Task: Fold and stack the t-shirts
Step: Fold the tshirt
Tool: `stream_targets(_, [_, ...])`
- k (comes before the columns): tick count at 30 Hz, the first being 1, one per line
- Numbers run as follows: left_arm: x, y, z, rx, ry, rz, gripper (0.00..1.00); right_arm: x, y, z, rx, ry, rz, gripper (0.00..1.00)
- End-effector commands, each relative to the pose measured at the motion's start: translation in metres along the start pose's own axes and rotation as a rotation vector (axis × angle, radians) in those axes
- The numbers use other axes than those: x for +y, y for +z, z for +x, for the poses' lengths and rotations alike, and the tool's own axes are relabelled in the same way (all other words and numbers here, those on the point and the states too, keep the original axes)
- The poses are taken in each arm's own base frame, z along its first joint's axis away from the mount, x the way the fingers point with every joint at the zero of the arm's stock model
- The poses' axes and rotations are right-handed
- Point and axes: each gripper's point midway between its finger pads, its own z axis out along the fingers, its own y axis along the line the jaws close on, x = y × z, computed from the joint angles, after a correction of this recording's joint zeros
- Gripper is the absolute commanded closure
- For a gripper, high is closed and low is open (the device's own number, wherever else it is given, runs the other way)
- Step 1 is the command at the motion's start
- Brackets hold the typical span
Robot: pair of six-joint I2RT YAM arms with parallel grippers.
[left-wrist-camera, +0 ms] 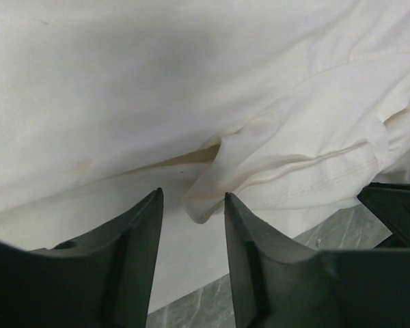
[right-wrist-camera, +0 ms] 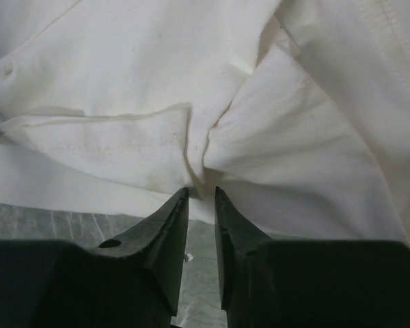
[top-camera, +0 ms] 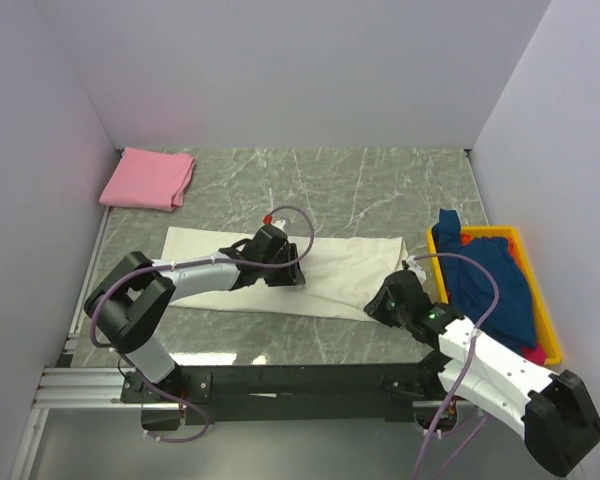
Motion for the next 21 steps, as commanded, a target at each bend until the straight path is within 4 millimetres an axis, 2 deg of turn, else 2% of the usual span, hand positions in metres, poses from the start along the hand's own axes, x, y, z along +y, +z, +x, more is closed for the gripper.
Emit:
stream_targets(1, [-0.014,-0.015,-0.026,-0.066,0.033,-0.005,0.52,0.006,-0.007,-0.009,-0.042,0.005,-0.016,0.69])
stream_targets(2, [-0.024,-0.024,-0.038,-0.099,0.04,0.003,0.52,0.006,-0.013,-0.011,-0.035,0.002,-0.002,0.62])
stream_targets(4, [-0.025,-0.035,-0.045,-0.102,0.054,-0.017,0.52,0.012,-0.029,-0.021,-0.063,0.004,-0.016,0.59])
stream_targets(5, [-0.01,-0.044,-0.054,-0.128,0.05,-0.131,0.52,0.019,-0.041,-0.038,-0.118,0.013,-0.015,0.56])
stream_targets(7, [0.004,-0.056,-0.07,-0.173,0.037,-0.264,0.53,0.011,-0.058,-0.049,-0.156,0.028,0.043,0.51])
stream_targets(8, [0.032,-0.065,-0.068,-0.181,0.043,-0.411,0.52,0.017,-0.069,-0.067,-0.215,0.037,0.05,0.46])
stream_targets(10, [0.055,-0.068,-0.062,-0.184,0.02,-0.509,0.49,0.021,-0.062,-0.076,-0.209,0.035,0.089,0.44])
stream_targets(11, [0.066,-0.071,-0.06,-0.191,0.018,-0.556,0.49,0.031,-0.06,-0.084,-0.21,0.046,0.087,0.44])
stream_targets(12, [0.072,-0.071,-0.056,-0.195,-0.005,-0.57,0.48,0.027,-0.045,-0.081,-0.171,0.035,0.152,0.44])
stream_targets(13, [0.085,-0.07,-0.047,-0.176,-0.02,-0.59,0.47,0.028,-0.038,-0.084,-0.166,0.055,0.17,0.43])
stream_targets(14, [0.089,-0.069,-0.042,-0.159,-0.031,-0.579,0.47,0.034,-0.031,-0.088,-0.167,0.072,0.165,0.43])
stream_targets(16, [0.1,-0.065,-0.027,-0.116,-0.057,-0.566,0.48,0.035,-0.012,-0.079,-0.114,0.098,0.179,0.43])
stream_targets(21, [0.114,-0.062,-0.01,-0.099,-0.06,-0.572,0.53,0.008,0.016,-0.079,-0.12,0.184,0.267,0.42])
